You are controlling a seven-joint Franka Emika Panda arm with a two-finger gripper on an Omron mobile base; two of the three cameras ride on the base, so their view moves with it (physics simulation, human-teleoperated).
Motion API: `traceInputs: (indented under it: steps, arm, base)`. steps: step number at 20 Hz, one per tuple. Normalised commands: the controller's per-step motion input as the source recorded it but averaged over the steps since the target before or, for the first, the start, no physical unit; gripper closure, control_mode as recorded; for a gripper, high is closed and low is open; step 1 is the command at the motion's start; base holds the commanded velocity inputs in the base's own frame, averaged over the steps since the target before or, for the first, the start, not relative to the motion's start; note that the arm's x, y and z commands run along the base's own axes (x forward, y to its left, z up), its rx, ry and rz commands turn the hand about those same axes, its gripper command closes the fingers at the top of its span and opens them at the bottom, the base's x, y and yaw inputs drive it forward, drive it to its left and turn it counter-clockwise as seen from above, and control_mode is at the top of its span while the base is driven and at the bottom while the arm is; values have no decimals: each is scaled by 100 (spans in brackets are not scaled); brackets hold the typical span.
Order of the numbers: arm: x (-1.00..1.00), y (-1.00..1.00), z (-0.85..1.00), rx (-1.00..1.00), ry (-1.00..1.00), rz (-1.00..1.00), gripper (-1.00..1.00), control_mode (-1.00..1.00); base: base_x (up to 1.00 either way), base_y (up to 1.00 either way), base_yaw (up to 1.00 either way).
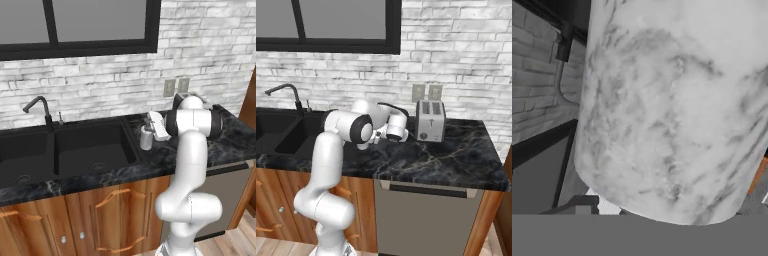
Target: Restock the sink supplies by placing the sponge and soap dispenser on the counter and next to the sink. Make sure the soap dispenser is upright.
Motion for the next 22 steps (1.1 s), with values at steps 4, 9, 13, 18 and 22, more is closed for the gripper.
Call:
traceInputs:
  steps: [4,9,13,18,22]
  arm:
    - [20,0,-4,0,0,-9,-100,-100]
    - [24,0,-1,0,0,-9,-100,-100]
    - [9,-4,0,0,0,-9,-100,-100]
    - [22,-6,-12,0,2,-5,-100,-100]
    - [4,-25,-41,-2,0,-4,-100,-100]
  base:
    - [0,0,0]
    - [0,0,0]
    - [0,0,0]
    - [0,0,0]
    - [0,0,0]
